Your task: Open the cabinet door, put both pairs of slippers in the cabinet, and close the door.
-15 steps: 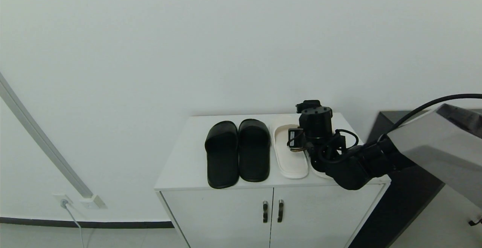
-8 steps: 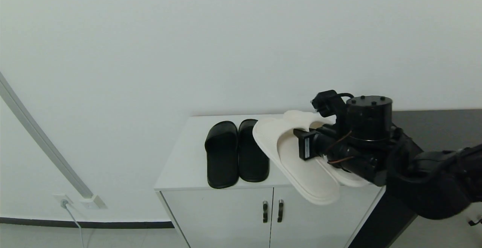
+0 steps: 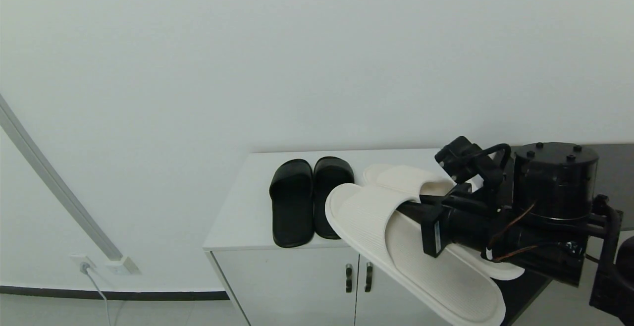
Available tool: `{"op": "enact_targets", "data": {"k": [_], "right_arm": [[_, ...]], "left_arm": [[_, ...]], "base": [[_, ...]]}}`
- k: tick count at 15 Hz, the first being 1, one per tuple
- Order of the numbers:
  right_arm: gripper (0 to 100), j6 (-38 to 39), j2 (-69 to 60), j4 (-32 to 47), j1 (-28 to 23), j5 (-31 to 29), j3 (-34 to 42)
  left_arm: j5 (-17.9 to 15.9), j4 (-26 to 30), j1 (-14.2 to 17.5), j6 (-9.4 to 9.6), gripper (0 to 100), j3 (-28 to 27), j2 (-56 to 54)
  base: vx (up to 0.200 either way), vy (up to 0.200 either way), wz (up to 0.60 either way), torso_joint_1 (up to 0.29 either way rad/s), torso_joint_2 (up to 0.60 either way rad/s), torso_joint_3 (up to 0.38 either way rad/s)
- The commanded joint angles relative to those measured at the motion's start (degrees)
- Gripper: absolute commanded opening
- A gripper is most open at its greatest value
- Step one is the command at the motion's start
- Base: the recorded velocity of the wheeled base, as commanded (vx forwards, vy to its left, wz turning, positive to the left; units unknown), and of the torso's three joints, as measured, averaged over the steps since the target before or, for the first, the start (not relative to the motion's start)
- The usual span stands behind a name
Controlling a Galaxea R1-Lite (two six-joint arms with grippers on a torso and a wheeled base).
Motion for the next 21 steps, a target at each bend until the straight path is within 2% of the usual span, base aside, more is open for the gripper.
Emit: {"op": "enact_targets", "data": {"k": [1,3,12,21], "right_arm": [[0,-3.16,-1.05,-1.03,-0.58,-0.07,1.40],[0,-6.15,-2.55,-3.05,-0.32,-0.07,3.33],[0,-6.06,-2.55,-3.05,0.65,0.72,5.09],[0,-6.06,-1.75,-3.05,1.00,1.51,6.59]], "left_arm": [[0.00,0.00,0.02,0.01,0,0.01,0.07],[0.00,0.00,0.02,0.01,0,0.01,0.07],[-0.09,0.00,0.02,0.01,0,0.01,0.07],[0.00,0.00,0.02,0.01,0,0.01,0.07]], "base": [[0.000,0.000,0.00,0.000,0.00,0.000],[0.000,0.000,0.00,0.000,0.00,0.000],[-0.200,0.000,0.00,-0.001,0.00,0.003],[0.000,0.000,0.00,0.000,0.00,0.000]]}}
